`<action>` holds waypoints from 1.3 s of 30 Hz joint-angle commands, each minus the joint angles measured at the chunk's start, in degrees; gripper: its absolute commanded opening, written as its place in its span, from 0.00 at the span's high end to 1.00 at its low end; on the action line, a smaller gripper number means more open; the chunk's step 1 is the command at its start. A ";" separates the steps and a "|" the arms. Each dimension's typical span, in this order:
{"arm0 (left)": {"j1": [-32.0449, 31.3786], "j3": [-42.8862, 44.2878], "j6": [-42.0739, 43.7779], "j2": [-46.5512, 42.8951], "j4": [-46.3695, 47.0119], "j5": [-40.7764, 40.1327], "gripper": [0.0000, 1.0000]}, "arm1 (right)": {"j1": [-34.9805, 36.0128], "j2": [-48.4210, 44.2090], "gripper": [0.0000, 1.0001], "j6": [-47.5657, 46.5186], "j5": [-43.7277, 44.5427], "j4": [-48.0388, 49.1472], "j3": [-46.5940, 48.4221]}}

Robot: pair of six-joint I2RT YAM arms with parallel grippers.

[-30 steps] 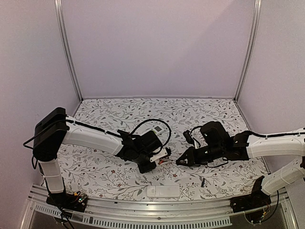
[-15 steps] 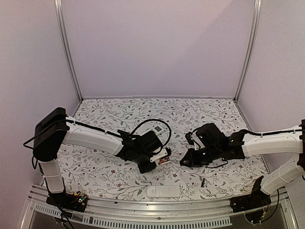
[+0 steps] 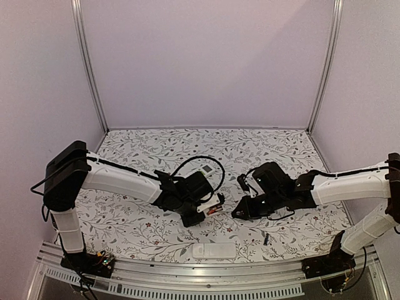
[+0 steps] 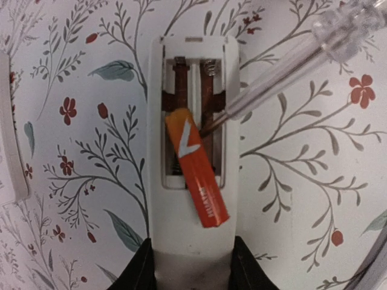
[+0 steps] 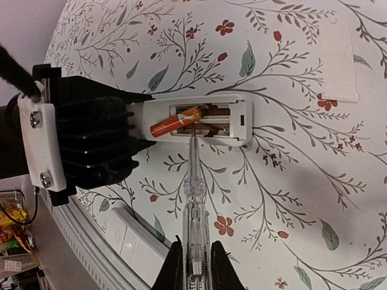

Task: Unload the batteries from the remote control
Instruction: Remove the battery from the remote control without the battery cover.

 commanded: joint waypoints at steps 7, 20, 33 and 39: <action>-1.25 -1.73 0.57 5.57 -0.97 1.17 0.84 | 0.08 0.17 1.00 -3.16 -3.33 7.09 -1.62; -1.30 -1.64 0.60 5.61 -1.05 0.95 0.84 | 0.08 1.51 1.00 -3.08 -4.10 8.09 -1.59; -1.29 -1.63 -0.08 4.04 -0.40 -0.25 0.61 | 0.08 -0.96 1.00 -2.69 -1.80 7.48 -2.31; -0.96 -1.88 -0.66 1.29 0.81 -0.33 0.37 | 0.08 -6.06 1.00 -0.97 4.26 5.39 -4.43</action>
